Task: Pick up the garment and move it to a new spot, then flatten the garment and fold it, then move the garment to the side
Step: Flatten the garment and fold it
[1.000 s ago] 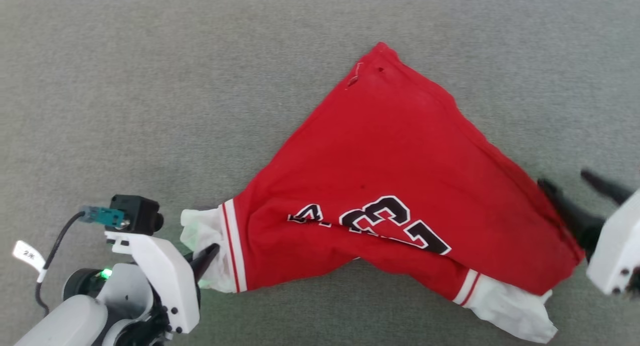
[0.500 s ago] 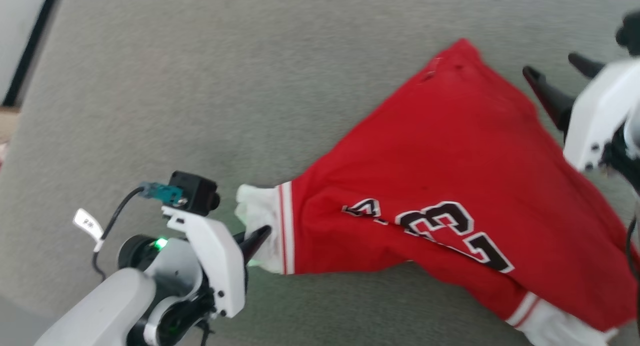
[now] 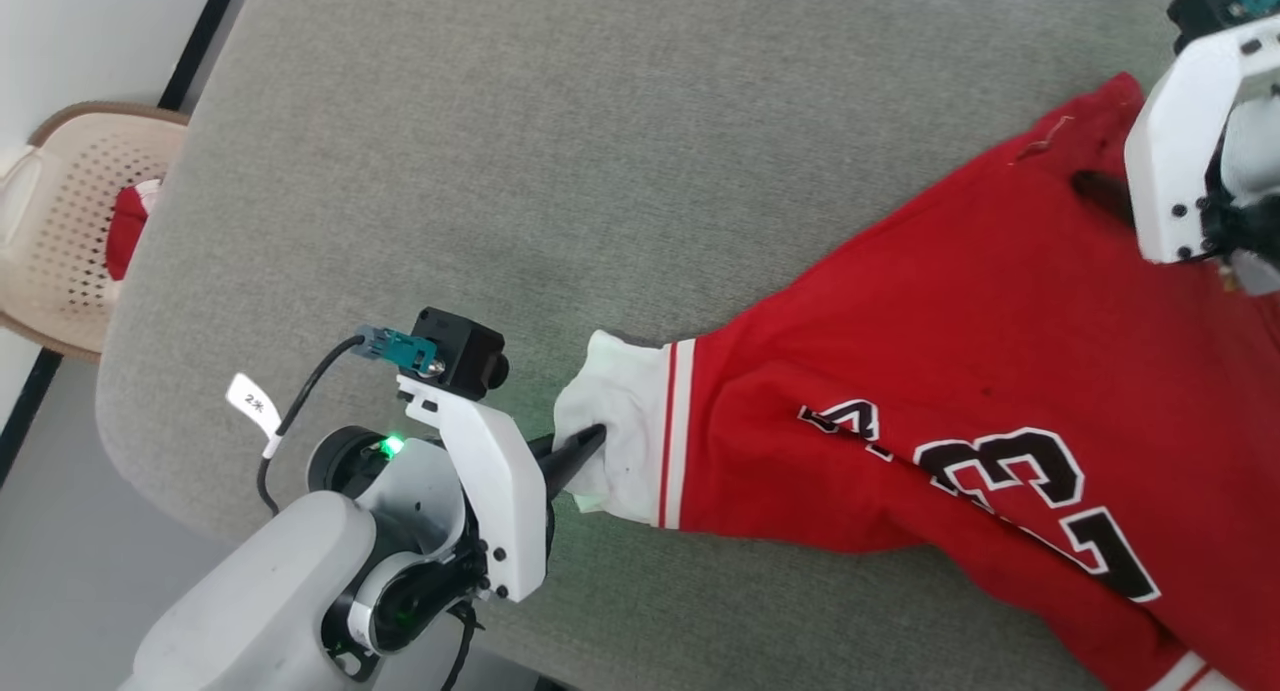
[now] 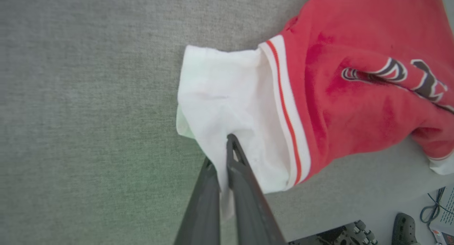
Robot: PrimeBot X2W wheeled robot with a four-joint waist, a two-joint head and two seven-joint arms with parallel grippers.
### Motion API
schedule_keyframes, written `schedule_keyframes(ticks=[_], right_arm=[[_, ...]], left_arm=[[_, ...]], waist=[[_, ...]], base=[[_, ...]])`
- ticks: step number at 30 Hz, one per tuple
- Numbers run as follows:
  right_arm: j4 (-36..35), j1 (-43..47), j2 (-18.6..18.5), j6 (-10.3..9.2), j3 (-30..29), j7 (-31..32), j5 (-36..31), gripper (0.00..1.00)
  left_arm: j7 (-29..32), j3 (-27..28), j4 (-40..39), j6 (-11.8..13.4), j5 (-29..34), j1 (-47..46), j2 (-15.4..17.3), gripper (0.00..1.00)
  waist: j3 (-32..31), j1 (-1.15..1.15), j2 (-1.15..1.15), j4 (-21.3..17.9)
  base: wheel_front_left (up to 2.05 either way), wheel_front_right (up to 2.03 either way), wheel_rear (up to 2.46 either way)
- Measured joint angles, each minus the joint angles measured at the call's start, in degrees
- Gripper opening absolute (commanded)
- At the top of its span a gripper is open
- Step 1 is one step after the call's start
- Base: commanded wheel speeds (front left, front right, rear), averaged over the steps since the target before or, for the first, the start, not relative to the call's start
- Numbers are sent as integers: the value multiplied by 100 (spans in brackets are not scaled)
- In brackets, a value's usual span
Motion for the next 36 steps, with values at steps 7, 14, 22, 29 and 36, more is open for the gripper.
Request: schedule_keyframes(ticks=[7, 14, 22, 29, 36], right_arm=[[426, -458, -290, -2, 815, 735, 558, 33], [361, -521, -413, 2, 1035, 383, 835, 0], [-183, -517, -672, 1, 870, -41, 1200, 0], [-912, -542, -857, 2, 550, -213, 1274, 0], [-1427, -567, -739, 2, 70, -304, 1198, 0]], left_arm=[[-63, 15, 287, -154, -36, -91, -85, 0], [3, 238, 456, -188, -130, -313, 78, 0], [370, 720, 420, -47, -107, -1071, 768, 0], [916, 994, 328, 8, 43, -2057, 1315, 0], [1230, 1105, 576, -120, 294, -2972, 1518, 0]], waist=[[88, 0, 0, 93], [52, 0, 0, -94], [-153, 0, -1, -579], [-390, 0, -1, -1060], [-669, 0, -1, -1480]], base=[[0, 0, 0], [0, 0, 0], [0, 0, 0], [0, 0, 0], [0, 0, 0]])
